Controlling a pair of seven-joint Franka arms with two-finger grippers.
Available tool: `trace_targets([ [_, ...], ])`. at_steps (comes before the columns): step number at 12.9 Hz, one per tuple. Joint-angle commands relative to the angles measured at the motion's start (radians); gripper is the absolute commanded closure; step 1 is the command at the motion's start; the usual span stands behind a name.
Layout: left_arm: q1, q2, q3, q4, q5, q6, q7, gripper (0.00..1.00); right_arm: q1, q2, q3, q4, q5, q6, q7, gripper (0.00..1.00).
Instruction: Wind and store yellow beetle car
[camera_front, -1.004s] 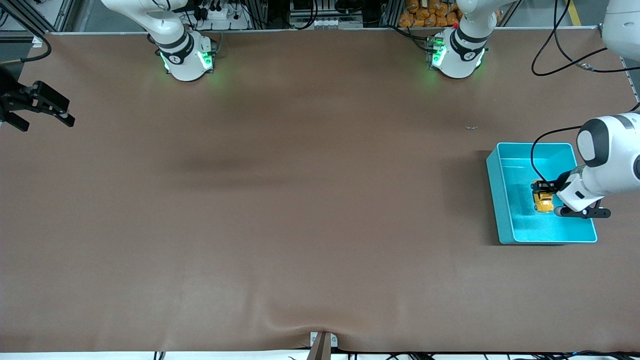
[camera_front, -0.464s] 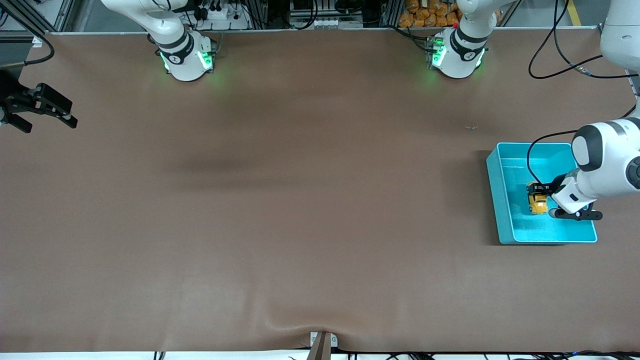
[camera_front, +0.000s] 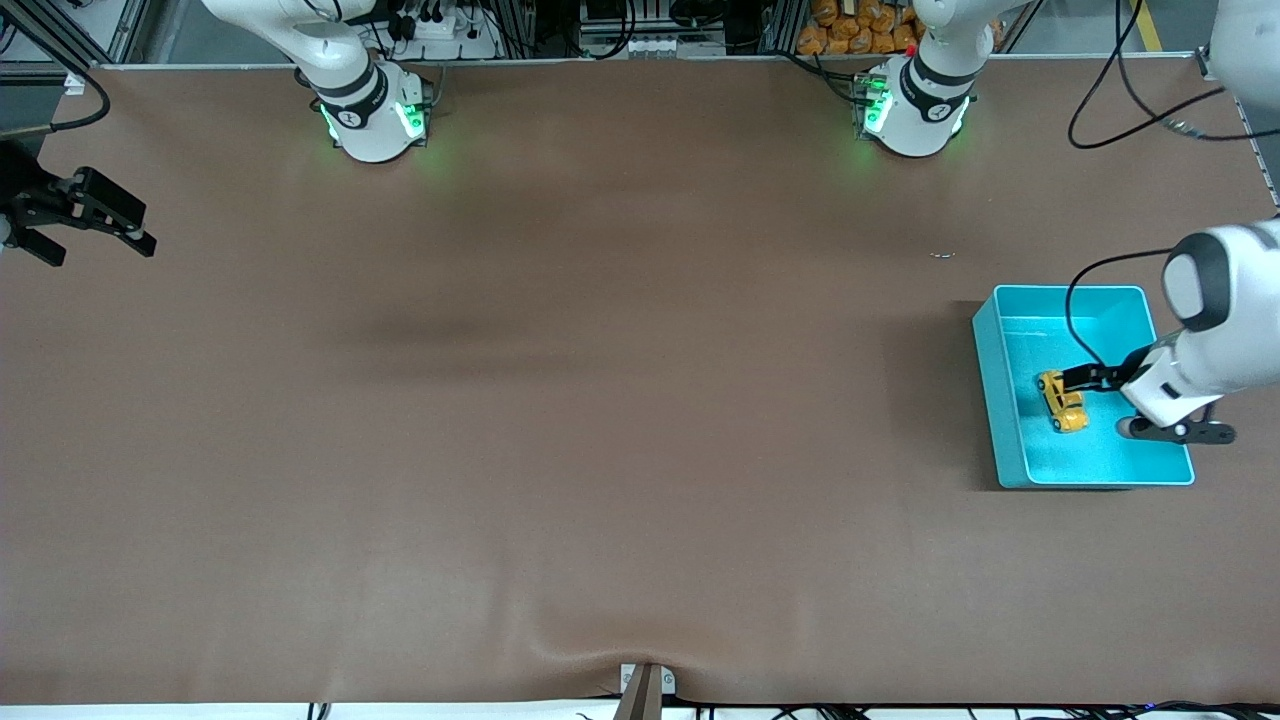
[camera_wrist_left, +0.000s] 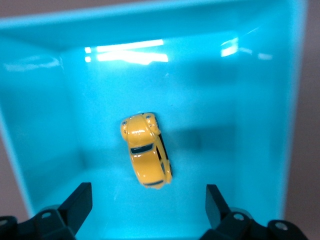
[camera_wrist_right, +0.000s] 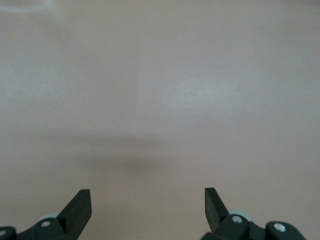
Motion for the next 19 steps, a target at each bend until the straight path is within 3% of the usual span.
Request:
trace_targets([
  [1,0.000,-0.198,-0.067,-0.025,-0.038,-0.094,-0.035,0.00,0.005,0.003,0.001,0.009,-0.014,-0.009,0.018,0.00],
  [4,-0.020,-0.320,-0.103,0.009,-0.163,-0.219,-0.041,0.00,0.008,0.003,0.001,0.009,-0.014,-0.007,0.018,0.00],
  [5,-0.096,-0.332,-0.063,0.052,-0.161,-0.290,-0.049,0.00,0.011,0.003,0.001,0.009,-0.014,-0.007,0.018,0.00],
  [7,-0.268,-0.328,0.091,0.181,-0.161,-0.448,-0.059,0.00,0.011,0.003,0.001,0.009,-0.014,-0.007,0.018,0.00],
  [9,-0.397,-0.325,0.185,0.269,-0.161,-0.543,-0.101,0.00,0.011,0.004,0.001,0.009,-0.014,-0.006,0.018,0.00],
  [12,-0.403,-0.331,0.179,0.335,-0.164,-0.617,-0.101,0.00,0.011,0.012,0.001,0.010,-0.014,-0.006,0.018,0.00],
  [19,-0.410,-0.351,0.163,0.341,-0.201,-0.671,-0.110,0.00,0.009,0.011,-0.001,0.010,-0.017,0.001,0.018,0.00],
])
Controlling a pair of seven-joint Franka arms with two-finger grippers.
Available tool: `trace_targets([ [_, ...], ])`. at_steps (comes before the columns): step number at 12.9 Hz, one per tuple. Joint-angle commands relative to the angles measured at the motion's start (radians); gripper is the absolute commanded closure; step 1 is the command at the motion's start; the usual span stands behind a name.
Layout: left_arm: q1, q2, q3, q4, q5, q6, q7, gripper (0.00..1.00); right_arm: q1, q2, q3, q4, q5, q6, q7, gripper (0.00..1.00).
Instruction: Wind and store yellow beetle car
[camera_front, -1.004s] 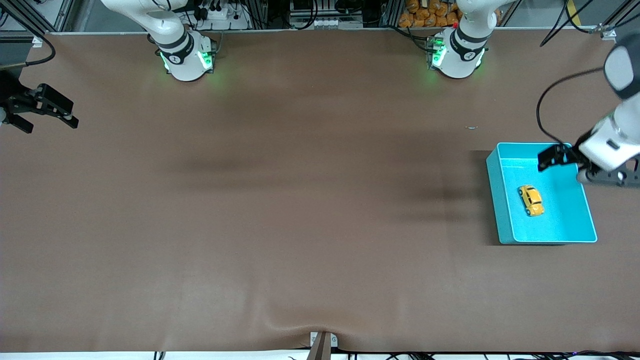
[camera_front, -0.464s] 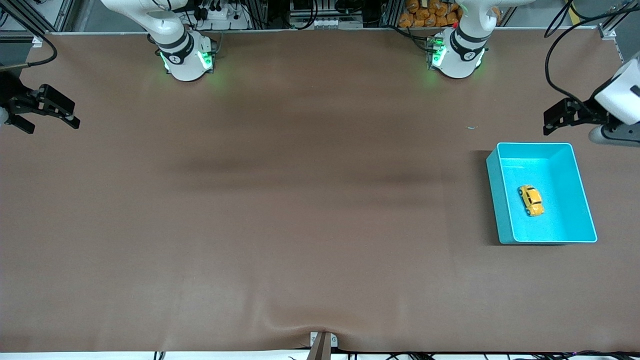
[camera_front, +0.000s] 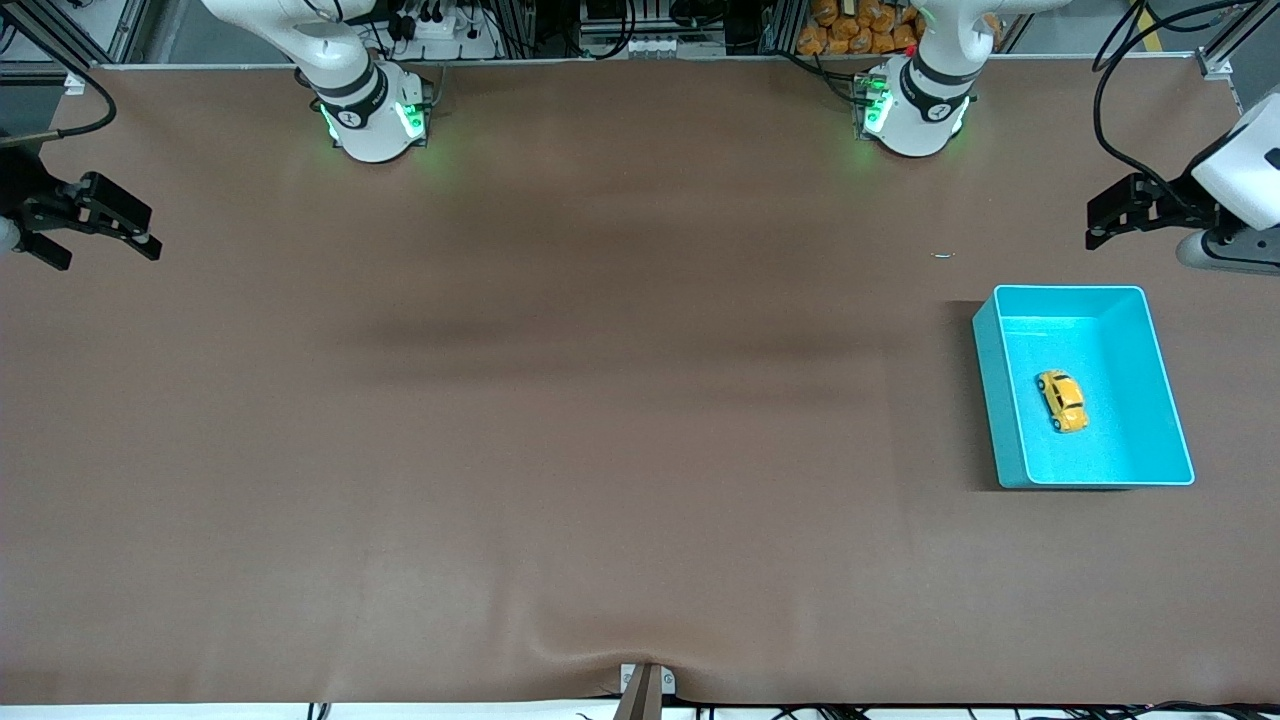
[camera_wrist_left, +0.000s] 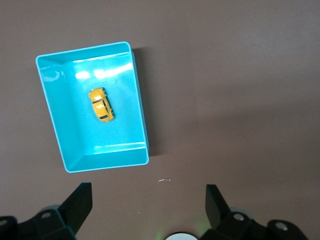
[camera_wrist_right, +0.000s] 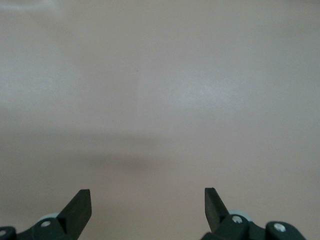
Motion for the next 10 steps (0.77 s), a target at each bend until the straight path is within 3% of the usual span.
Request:
trace_targets([
  [1,-0.006,-0.010,-0.013,0.019,-0.027,-0.026,-0.025,0.00,0.007,0.002,-0.003,0.010,-0.017,-0.003,0.018,0.00],
  [3,-0.001,-0.014,-0.047,0.018,-0.026,-0.028,-0.063,0.00,0.004,-0.004,-0.004,0.010,-0.020,-0.008,0.016,0.00],
  [10,0.001,-0.014,-0.050,0.015,-0.024,-0.028,-0.063,0.00,0.004,-0.012,-0.003,0.012,-0.031,-0.033,0.016,0.00],
])
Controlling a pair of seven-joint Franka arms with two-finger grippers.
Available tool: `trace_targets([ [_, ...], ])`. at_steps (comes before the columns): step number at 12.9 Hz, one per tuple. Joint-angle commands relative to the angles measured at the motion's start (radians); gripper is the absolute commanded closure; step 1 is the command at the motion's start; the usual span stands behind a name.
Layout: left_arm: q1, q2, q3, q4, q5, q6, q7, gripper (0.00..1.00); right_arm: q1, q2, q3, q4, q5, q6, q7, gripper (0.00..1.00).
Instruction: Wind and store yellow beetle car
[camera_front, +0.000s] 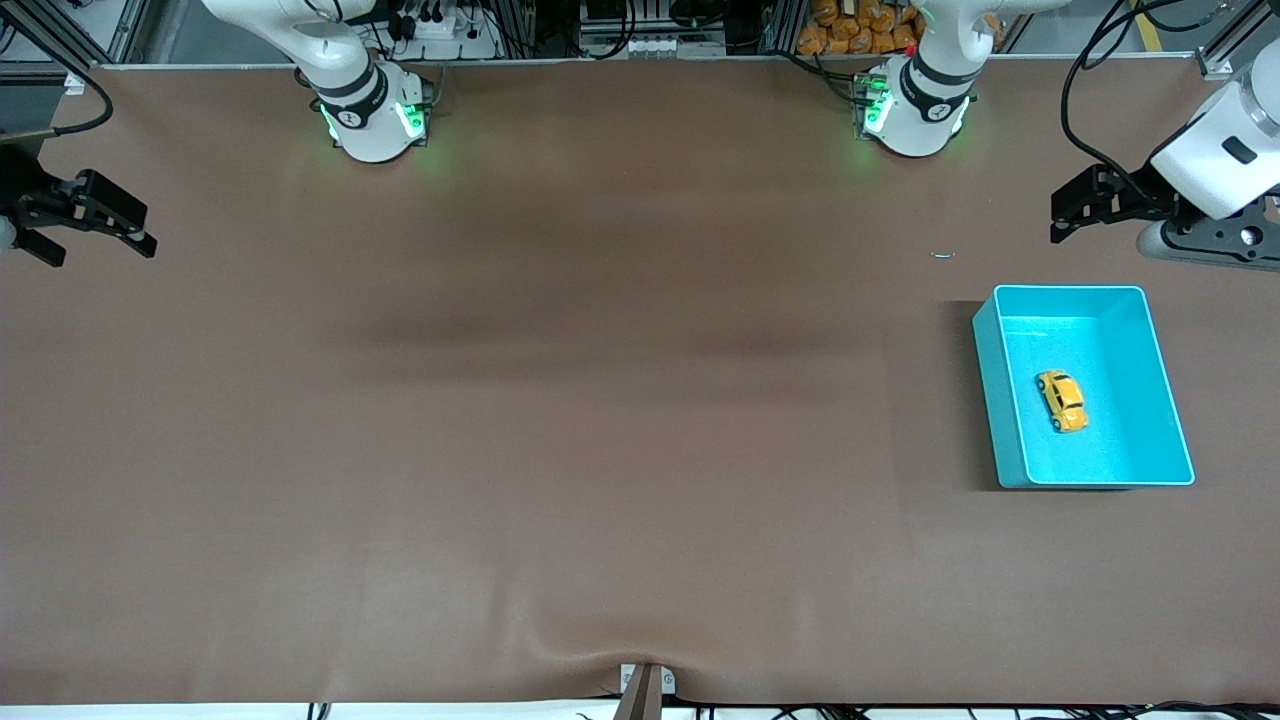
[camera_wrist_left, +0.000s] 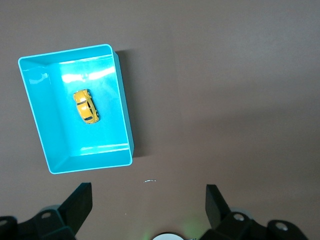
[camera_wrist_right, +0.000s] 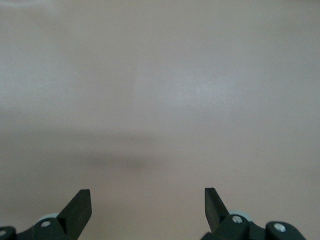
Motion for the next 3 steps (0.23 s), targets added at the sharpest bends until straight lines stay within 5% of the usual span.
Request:
trace_targets([
  [1,0.003,-0.011,0.000,0.006,-0.011,-0.018,-0.004,0.00,0.004,-0.010,-0.001,0.007,-0.017,-0.019,0.016,0.00],
  [3,0.003,-0.011,0.000,0.006,-0.011,-0.018,-0.004,0.00,0.004,-0.010,-0.001,0.007,-0.017,-0.020,0.018,0.00],
])
